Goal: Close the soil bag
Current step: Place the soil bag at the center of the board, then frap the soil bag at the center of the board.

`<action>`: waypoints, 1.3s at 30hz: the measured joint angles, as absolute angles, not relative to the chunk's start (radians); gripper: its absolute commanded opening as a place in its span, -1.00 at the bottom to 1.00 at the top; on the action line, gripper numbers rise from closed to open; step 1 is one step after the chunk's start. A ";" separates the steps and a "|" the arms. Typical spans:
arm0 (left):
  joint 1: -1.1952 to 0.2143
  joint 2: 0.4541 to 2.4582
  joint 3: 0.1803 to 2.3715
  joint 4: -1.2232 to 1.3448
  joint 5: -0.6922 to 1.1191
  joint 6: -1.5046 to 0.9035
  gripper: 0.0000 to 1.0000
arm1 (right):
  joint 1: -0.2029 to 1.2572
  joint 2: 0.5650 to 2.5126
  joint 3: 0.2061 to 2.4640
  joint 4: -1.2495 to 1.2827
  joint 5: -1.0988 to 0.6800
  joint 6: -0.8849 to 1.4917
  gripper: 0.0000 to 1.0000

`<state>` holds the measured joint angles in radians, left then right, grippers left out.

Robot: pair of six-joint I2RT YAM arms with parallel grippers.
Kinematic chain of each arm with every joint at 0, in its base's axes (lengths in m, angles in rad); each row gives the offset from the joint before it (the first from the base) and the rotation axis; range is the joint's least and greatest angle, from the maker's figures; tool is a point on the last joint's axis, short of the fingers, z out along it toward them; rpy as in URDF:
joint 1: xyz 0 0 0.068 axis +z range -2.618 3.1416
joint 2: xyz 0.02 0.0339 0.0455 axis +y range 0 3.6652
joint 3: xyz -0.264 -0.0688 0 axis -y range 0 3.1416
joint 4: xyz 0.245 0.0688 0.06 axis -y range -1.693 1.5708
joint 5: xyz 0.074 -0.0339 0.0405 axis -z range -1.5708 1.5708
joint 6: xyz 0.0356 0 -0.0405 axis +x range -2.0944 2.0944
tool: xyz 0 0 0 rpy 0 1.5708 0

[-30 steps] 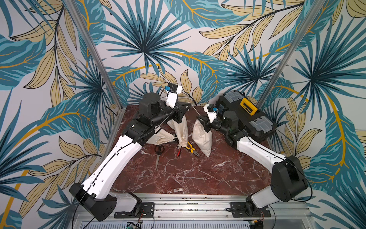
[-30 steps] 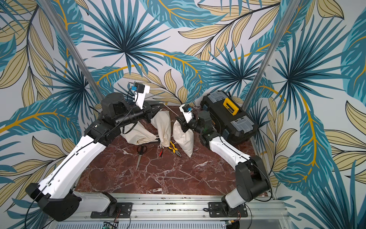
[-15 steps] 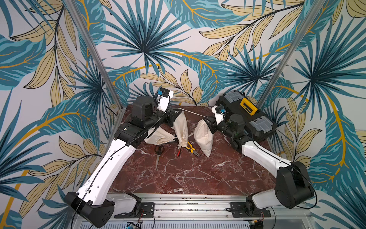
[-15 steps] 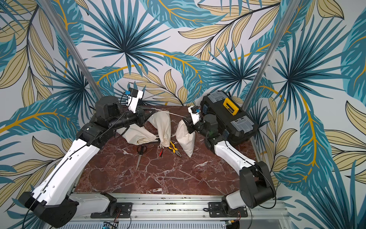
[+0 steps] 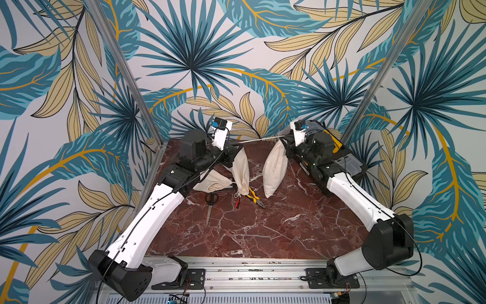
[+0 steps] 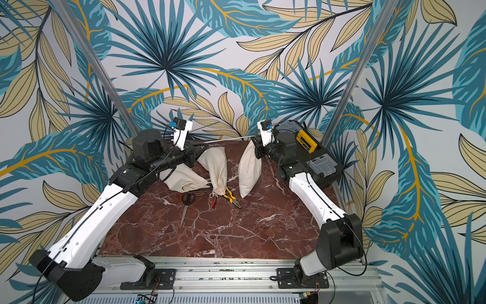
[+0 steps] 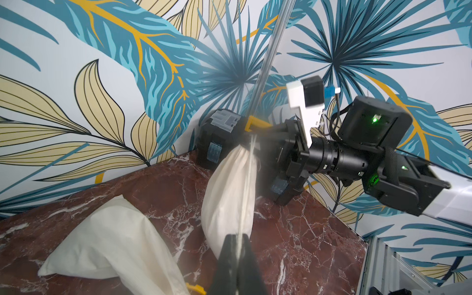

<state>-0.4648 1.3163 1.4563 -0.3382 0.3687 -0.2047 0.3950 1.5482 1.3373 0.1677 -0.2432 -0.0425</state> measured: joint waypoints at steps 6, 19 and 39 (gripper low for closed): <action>-0.598 1.449 1.370 -0.256 0.267 -0.146 -0.06 | 0.286 1.642 1.332 0.109 -0.030 -0.053 -0.91; -0.608 1.251 0.955 -0.231 -0.034 -0.137 0.50 | 0.226 1.536 1.087 -0.060 0.207 0.014 0.30; -0.630 1.592 0.908 -0.080 -0.070 -0.259 -0.92 | 0.328 1.064 0.844 -0.092 0.125 0.108 0.65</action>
<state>-0.6296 1.5921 0.9081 -0.0795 -0.0700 -0.2588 0.3279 1.0637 0.8440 -0.0921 0.1253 0.1081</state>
